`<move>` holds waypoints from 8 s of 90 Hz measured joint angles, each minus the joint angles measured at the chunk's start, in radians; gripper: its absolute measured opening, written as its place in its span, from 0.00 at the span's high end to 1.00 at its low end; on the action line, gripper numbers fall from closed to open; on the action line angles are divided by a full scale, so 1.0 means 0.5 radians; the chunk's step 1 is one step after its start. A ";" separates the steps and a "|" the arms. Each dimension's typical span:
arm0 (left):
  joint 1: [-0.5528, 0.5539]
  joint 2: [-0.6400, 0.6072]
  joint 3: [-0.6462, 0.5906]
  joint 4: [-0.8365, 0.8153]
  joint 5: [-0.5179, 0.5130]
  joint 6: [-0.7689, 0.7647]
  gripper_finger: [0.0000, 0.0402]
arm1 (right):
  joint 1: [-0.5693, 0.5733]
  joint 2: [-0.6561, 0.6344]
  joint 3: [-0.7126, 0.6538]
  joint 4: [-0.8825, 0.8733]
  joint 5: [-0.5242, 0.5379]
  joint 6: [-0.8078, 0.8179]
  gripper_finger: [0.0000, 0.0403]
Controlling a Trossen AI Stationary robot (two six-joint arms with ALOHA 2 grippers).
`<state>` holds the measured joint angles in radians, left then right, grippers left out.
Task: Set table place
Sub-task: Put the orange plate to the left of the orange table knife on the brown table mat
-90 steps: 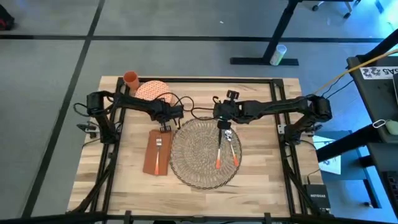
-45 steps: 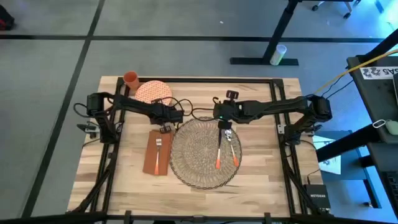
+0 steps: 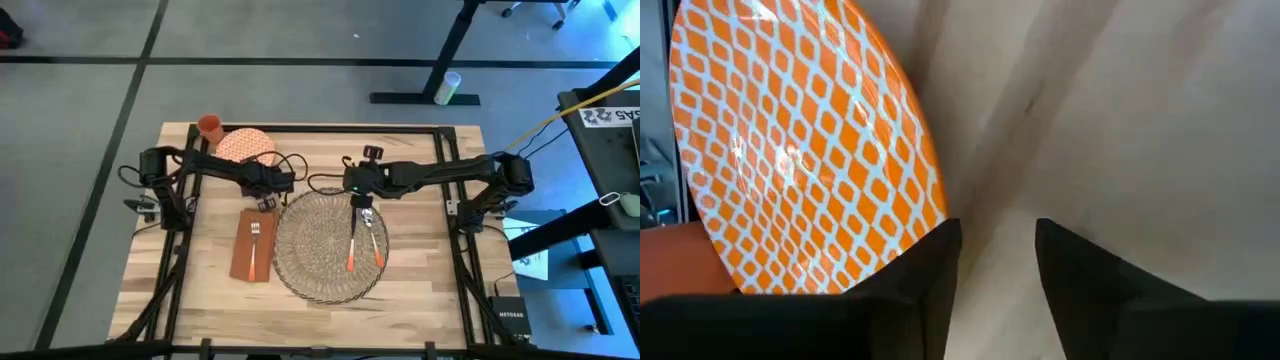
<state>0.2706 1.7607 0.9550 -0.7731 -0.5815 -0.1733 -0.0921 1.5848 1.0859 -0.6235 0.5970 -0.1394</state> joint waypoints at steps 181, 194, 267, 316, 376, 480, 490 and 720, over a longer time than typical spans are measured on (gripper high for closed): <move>-0.028 -0.006 -0.046 -0.031 -0.055 0.146 1.00 | 0.000 0.000 0.000 -0.015 -0.028 -0.006 0.87; -0.189 -0.006 -0.046 -0.072 -0.050 0.091 1.00 | 0.000 0.000 0.000 -0.015 -0.027 -0.008 0.87; -0.713 -0.114 0.514 -0.476 -0.233 -0.052 1.00 | -0.001 -0.739 0.001 -0.481 0.055 0.031 0.99; -0.927 -0.114 0.728 -0.456 -0.238 0.000 1.00 | 0.000 -0.778 -0.001 -0.647 0.079 0.115 1.00; -1.078 -0.101 0.734 -0.022 0.019 0.093 1.00 | 0.000 -0.778 -0.001 -0.645 0.078 0.114 1.00; -1.209 0.102 0.734 0.699 0.486 0.066 1.00 | 0.000 -0.777 -0.001 -0.643 0.078 0.111 1.00; -1.186 0.141 0.734 0.725 0.485 0.029 1.00 | 0.000 -0.777 -0.001 -0.645 0.077 0.112 1.00; -0.987 0.167 0.388 0.954 0.667 -0.071 1.00 | 0.001 -0.777 -0.001 -0.647 -0.080 0.109 1.00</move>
<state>-0.2229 1.8444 1.1493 -0.2961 -0.2481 -0.2088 -0.0917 1.1965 1.0855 -0.9468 0.5568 -0.0849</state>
